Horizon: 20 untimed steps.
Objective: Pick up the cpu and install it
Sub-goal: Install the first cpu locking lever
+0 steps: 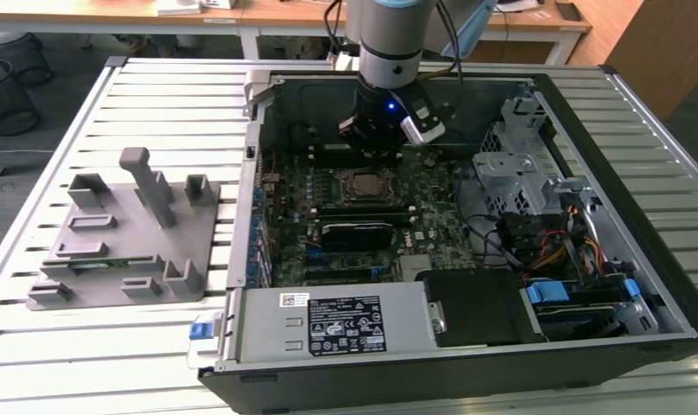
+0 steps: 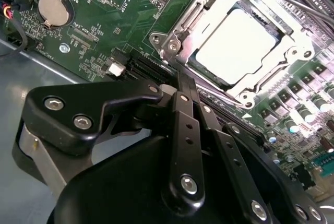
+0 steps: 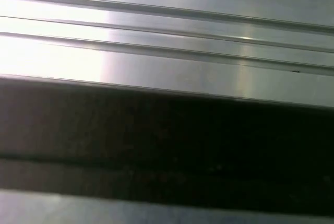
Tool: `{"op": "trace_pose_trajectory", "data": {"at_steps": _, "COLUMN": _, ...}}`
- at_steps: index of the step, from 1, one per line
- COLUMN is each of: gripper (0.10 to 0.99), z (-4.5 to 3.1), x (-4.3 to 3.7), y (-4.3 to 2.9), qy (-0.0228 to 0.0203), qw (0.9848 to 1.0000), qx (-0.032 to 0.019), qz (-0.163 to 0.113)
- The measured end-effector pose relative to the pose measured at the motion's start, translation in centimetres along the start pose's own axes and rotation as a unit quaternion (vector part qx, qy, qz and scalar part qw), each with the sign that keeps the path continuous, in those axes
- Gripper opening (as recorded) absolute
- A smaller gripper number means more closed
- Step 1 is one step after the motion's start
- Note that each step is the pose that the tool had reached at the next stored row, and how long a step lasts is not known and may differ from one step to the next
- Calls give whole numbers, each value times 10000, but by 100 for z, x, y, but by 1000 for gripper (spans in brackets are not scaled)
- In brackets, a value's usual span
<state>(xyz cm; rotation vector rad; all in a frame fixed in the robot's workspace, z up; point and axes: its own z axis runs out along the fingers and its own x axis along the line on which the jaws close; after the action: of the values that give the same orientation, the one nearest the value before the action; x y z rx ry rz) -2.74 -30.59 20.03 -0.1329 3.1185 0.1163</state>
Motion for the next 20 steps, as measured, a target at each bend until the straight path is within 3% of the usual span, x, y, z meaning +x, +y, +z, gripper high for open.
{"op": "trace_pose_trajectory", "data": {"at_steps": 7, "gripper": 106, "z": 11, "x": -3, "y": -2, "qy": 0, "qw": 10000, "qx": 0, "qz": 0}}
{"op": "trace_pose_trajectory", "data": {"at_steps": 12, "gripper": 106, "z": -1, "x": -3, "y": -1, "qy": 5, "qw": 10000, "qx": 60, "qz": -1}}
{"op": "trace_pose_trajectory", "data": {"at_steps": 18, "gripper": 106, "z": -8, "x": -3, "y": 0, "qy": 6, "qw": 10000, "qx": 76, "qz": -1}}
{"op": "trace_pose_trajectory", "data": {"at_steps": 20, "gripper": 106, "z": -1, "x": -6, "y": 1, "qy": 10, "qw": 9999, "qx": 118, "qz": -1}}
